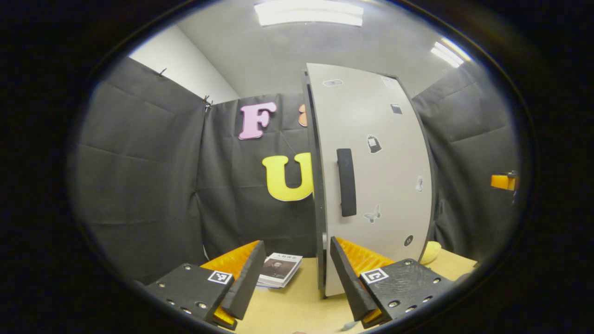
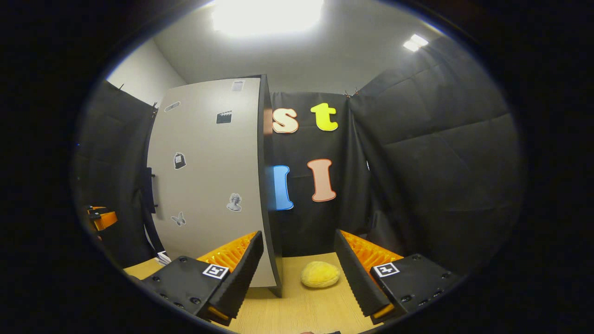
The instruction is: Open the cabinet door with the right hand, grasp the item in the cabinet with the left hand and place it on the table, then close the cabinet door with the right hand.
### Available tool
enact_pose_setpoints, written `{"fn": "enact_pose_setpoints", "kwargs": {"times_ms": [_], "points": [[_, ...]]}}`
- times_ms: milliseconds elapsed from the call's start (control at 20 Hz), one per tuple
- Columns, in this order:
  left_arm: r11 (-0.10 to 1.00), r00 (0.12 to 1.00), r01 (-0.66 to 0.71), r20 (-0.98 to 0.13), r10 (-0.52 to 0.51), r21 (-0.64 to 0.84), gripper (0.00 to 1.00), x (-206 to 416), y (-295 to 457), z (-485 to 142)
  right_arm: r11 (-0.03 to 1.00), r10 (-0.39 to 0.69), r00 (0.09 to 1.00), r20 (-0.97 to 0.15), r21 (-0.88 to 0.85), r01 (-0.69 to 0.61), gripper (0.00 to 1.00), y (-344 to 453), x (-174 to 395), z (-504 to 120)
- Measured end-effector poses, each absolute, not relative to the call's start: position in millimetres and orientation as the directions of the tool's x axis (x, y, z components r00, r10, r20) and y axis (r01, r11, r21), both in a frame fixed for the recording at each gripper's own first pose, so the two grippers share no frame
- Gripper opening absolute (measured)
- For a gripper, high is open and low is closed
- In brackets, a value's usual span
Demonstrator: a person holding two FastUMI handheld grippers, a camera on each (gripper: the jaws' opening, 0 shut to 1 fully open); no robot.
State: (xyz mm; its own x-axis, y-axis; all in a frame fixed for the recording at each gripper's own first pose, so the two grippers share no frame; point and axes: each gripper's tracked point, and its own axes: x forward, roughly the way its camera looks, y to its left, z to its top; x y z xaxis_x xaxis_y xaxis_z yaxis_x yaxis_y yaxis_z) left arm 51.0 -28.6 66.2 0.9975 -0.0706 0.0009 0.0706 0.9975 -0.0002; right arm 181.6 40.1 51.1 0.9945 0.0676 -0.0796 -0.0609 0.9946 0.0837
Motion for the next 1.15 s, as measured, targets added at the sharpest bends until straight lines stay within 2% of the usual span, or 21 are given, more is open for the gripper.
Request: {"fn": "enact_pose_setpoints", "kwargs": {"times_ms": [1150], "points": [[0.998,0.998,0.058,0.014,-0.058,-0.002,0.84,46.2,-13.9,64.3,0.995,0.060,0.997,-0.052,0.082,-0.056,0.97,43.8,173.6,65.1]]}}
